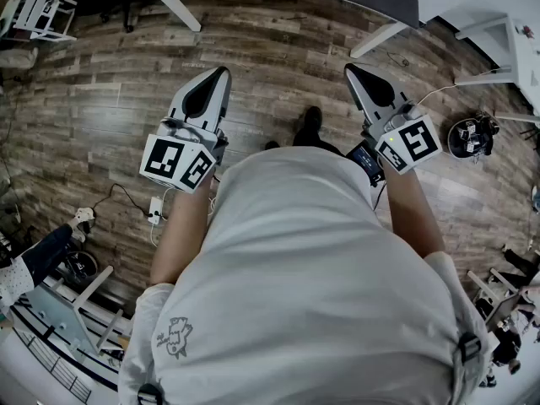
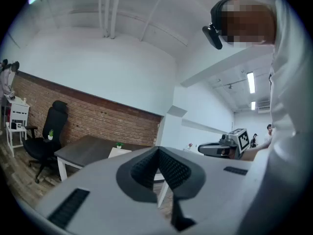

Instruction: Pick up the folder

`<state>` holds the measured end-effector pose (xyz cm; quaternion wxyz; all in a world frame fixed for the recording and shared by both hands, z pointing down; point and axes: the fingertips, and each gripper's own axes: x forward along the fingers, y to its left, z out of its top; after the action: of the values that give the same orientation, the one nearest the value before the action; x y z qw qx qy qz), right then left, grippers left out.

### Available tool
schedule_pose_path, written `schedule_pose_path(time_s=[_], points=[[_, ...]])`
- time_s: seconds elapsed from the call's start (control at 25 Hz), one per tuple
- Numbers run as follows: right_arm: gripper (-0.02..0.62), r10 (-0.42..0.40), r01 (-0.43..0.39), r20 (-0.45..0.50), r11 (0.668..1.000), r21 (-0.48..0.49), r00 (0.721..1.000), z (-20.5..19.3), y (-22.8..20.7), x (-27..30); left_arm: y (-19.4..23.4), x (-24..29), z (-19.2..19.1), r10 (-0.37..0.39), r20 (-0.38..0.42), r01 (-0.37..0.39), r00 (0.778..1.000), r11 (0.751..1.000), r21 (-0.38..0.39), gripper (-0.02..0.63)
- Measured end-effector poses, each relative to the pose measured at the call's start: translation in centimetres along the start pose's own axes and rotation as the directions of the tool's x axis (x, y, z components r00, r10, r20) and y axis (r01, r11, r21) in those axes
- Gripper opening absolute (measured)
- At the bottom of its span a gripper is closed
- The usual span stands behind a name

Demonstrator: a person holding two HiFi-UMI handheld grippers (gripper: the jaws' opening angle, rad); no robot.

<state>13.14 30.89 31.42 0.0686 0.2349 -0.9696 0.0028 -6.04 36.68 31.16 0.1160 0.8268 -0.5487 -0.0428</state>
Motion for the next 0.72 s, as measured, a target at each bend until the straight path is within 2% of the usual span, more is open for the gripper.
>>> schedule_pose_path(time_s=[0.72], points=[[0.004,0.0,0.0,-0.004,1.0,0.009,1.0,-0.5,-0.5,0.8,0.5,0.7,-0.4,0.002,-0.006,-0.002,1.0,1.0,-0.016,0.009]])
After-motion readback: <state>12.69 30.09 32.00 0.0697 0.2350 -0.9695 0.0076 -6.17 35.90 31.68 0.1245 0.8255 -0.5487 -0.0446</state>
